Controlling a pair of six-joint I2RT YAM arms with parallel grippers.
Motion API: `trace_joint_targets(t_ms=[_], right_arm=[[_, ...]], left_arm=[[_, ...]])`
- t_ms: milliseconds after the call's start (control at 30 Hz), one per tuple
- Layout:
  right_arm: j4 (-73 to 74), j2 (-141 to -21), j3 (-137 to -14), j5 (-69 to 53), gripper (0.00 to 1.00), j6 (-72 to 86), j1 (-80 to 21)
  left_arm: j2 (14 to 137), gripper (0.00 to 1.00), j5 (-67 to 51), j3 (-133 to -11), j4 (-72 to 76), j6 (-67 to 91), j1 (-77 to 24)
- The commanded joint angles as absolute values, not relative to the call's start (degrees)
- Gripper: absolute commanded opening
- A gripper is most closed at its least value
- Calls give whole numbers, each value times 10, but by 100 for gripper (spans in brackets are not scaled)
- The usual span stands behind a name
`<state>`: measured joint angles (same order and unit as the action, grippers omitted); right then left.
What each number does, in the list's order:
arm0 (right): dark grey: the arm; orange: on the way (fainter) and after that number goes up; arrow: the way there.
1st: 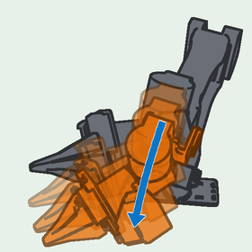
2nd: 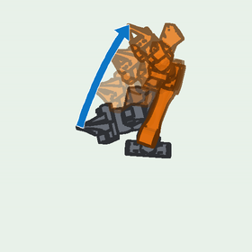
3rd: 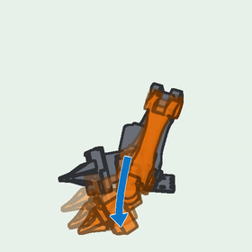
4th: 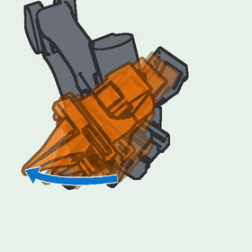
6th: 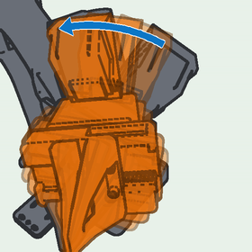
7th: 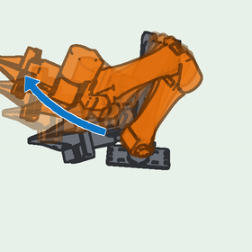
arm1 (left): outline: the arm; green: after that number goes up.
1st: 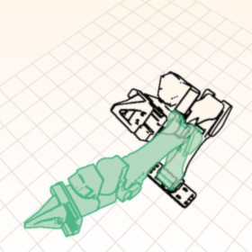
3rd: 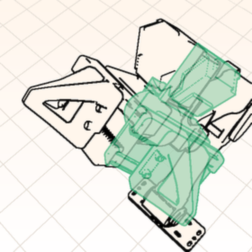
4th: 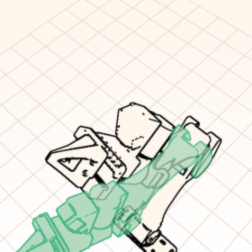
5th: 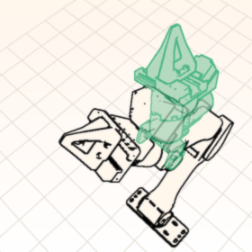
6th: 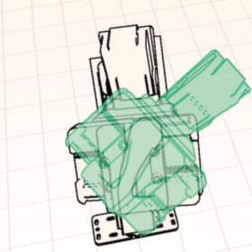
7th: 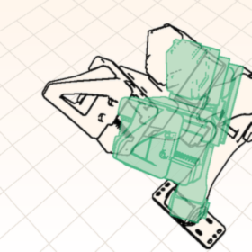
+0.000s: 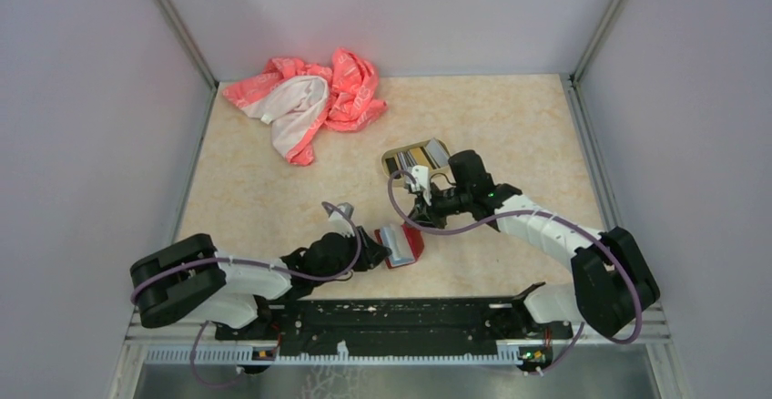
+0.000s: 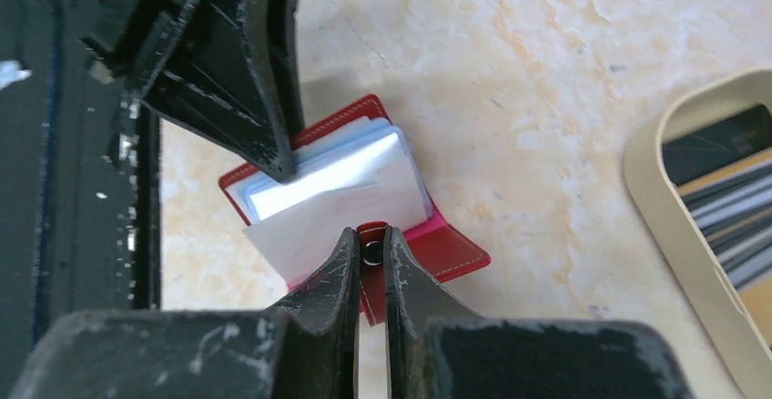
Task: Put the credit cards into the card holder
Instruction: Open the card holder at the center of the board.
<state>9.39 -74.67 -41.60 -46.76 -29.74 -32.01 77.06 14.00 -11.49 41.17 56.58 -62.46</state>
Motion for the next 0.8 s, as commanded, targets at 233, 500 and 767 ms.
trace_joint_targets(t_ms=[233,500,767], right_arm=[[98,-803,-422,-196,22,-348,-316],[85,-681,-421,-379,60,-311,-280],[102,-649,-371,-488,87,-412,-323]], left_arm=[[770,0,135,-153,384,508,-617],[765,0,153,-224,270,537,-618],[814,0,150,-274,247,554,-620]])
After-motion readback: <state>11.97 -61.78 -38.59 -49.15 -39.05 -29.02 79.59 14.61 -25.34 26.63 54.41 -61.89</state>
